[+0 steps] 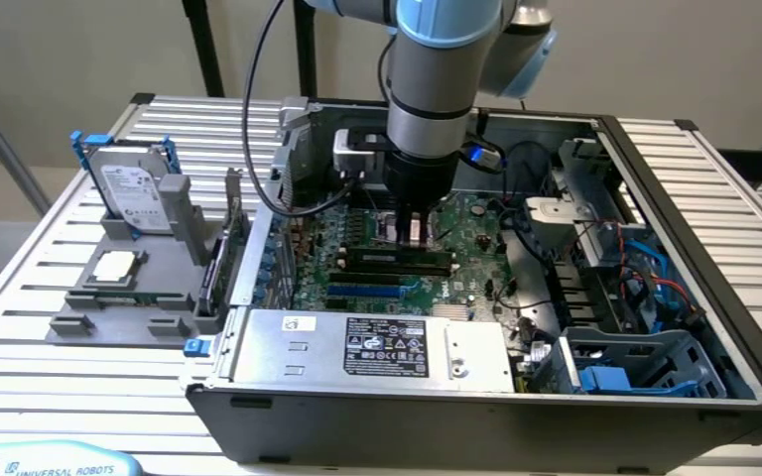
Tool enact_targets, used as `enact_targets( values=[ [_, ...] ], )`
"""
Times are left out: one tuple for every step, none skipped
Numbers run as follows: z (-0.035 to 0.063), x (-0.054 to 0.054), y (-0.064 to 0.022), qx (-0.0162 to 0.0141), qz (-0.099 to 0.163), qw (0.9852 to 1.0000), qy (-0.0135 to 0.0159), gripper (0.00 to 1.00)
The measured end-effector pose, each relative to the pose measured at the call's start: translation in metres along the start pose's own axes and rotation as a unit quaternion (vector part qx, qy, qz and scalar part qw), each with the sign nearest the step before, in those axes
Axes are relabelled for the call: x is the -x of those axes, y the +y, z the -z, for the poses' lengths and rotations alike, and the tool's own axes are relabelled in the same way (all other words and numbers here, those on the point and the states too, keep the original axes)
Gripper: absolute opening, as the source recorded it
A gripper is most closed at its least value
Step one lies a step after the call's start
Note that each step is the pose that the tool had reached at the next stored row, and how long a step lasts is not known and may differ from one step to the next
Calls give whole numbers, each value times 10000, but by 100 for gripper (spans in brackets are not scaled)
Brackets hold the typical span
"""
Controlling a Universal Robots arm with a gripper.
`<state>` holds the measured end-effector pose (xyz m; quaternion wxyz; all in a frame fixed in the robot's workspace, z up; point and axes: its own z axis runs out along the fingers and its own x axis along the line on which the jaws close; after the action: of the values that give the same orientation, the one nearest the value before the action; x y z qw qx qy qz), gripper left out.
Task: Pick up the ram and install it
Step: 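Insert the ram into the slot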
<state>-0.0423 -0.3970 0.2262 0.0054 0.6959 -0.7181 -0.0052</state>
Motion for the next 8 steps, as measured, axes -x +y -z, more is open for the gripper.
enact_targets(
  values=[
    [0,1,0,0,-4,10000,7,13],
    [-1,2,0,0,-6,10000,13,13],
    [-2,3,0,0,-7,10000,19,13],
    [-4,4,0,0,-8,10000,21,13],
    [-4,6,0,0,-9,10000,25,13],
    [-5,7,0,0,-8,10000,27,13],
    [-6,8,0,0,-8,10000,29,13],
    [-7,9,0,0,-8,10000,32,13]
  ],
)
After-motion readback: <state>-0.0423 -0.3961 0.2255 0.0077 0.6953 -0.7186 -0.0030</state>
